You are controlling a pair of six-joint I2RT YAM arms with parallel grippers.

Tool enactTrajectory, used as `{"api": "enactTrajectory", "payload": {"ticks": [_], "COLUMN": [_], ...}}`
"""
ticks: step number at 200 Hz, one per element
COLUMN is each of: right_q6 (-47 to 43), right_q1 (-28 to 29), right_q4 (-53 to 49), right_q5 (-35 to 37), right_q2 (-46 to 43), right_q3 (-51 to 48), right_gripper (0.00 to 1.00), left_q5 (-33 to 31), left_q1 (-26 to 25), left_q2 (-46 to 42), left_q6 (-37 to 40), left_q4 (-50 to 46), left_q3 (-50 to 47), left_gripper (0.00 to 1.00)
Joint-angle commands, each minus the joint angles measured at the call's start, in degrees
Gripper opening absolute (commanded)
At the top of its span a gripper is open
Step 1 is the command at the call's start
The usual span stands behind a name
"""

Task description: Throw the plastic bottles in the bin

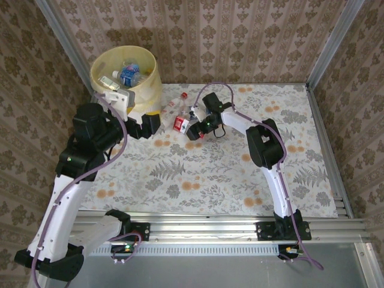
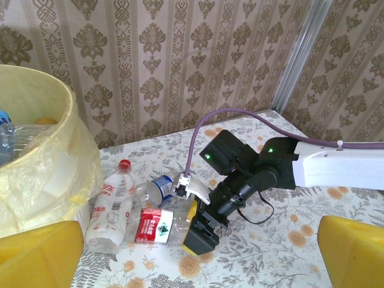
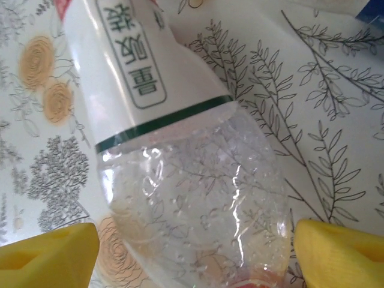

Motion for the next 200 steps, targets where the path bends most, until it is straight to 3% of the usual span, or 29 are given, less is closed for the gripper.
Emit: {"api": "enactTrajectory", "payload": {"ticks": [1,62,137,200], "right_q6": [1.0,3.0,3.7,4.6], "right_q1": [1.8,3.4,4.1,4.5], "right_q4": [-0.6,3.6,4.9,8.7], "right_q5": [3.6,8.8,6.9,6.4], "right_q2": [-1.8,-3.5,-6.2,-11.6], "right_q3": [-2.0,-4.8,-8.2,-14.8], "right_gripper": [0.83,0.66,0.41,0.39], "left_q5": [0.1,0.2,2.3,3.1], "left_q1": [0.0,0.0,0.0,0.0], "left_q2": [-1.1,-1.0,-0.7,-0.7], "left_q6": [-1.0,-1.8,-3.5,-4.9], "left_q4": [2.1,2.8,5.1,7.3], "left_q3": [-1.1,-1.5,-3.0,-4.4], "left_gripper": [1.00,1.00,1.00,1.00]}}
